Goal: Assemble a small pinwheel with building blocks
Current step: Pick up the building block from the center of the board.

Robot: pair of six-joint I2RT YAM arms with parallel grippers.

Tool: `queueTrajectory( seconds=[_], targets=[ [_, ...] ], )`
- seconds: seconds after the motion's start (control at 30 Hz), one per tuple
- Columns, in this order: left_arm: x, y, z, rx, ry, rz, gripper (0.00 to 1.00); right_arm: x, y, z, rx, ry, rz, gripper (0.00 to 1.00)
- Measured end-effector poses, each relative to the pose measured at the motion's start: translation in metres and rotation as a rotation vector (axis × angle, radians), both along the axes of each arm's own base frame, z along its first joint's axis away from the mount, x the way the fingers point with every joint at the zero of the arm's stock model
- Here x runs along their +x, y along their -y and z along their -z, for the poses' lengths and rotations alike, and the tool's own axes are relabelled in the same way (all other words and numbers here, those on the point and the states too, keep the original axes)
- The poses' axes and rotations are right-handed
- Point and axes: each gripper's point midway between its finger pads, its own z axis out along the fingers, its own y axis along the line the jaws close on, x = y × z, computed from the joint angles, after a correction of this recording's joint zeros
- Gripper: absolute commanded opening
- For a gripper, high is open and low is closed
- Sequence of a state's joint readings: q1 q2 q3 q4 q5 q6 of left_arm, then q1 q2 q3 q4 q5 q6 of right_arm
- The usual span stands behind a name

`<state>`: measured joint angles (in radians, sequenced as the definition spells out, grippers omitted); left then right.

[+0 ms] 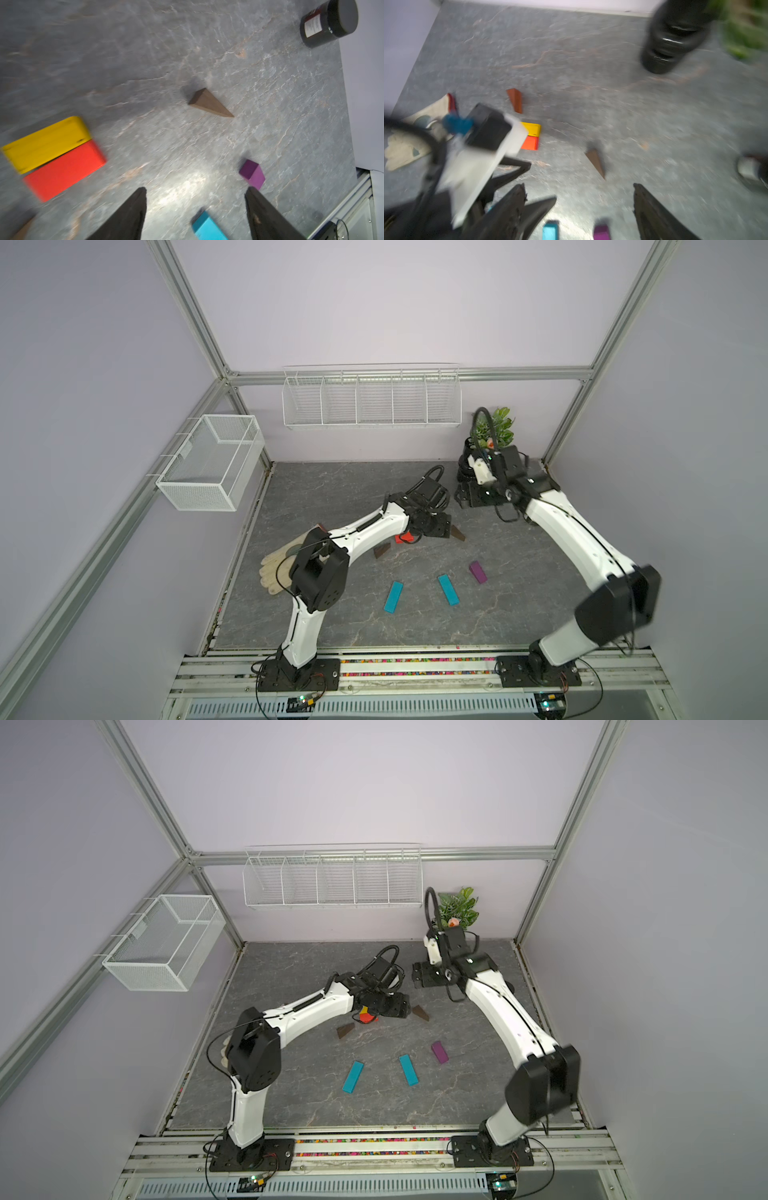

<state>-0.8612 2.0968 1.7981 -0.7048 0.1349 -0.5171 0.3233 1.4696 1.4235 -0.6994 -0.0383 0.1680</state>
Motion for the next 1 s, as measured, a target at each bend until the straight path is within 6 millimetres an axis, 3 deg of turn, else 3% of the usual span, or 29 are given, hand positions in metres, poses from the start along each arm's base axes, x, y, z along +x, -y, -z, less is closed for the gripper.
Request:
queueTrajectory(
  seconds=[0.17, 0.27, 0.37, 0.67, 0.83, 1.0],
  targets=[
    [0.004, 0.032, 0.023, 0.008, -0.051, 0.013, 0.77, -0.048, 0.057, -0.011, 0.038, 0.092, 0.131, 0.87],
    [0.005, 0.043, 0.034, 0.015, -0.075, 0.008, 0.77, -0.065, 0.087, -0.003, 0.044, 0.096, 0.215, 0.87],
    [0.007, 0.051, 0.044, 0.017, -0.094, -0.002, 0.77, -0.076, 0.104, 0.009, 0.050, 0.072, 0.266, 0.87],
    [0.019, 0.067, 0.064, 0.025, -0.109, -0.032, 0.73, -0.092, 0.109, 0.023, 0.093, 0.032, 0.293, 0.87],
    [0.033, 0.077, 0.070, 0.027, -0.078, -0.042, 0.62, -0.094, 0.108, 0.028, 0.107, 0.015, 0.296, 0.87],
    [0.035, 0.070, 0.082, 0.073, -0.068, -0.044, 0.44, -0.095, 0.107, 0.030, 0.119, 0.004, 0.295, 0.87]
  ],
)
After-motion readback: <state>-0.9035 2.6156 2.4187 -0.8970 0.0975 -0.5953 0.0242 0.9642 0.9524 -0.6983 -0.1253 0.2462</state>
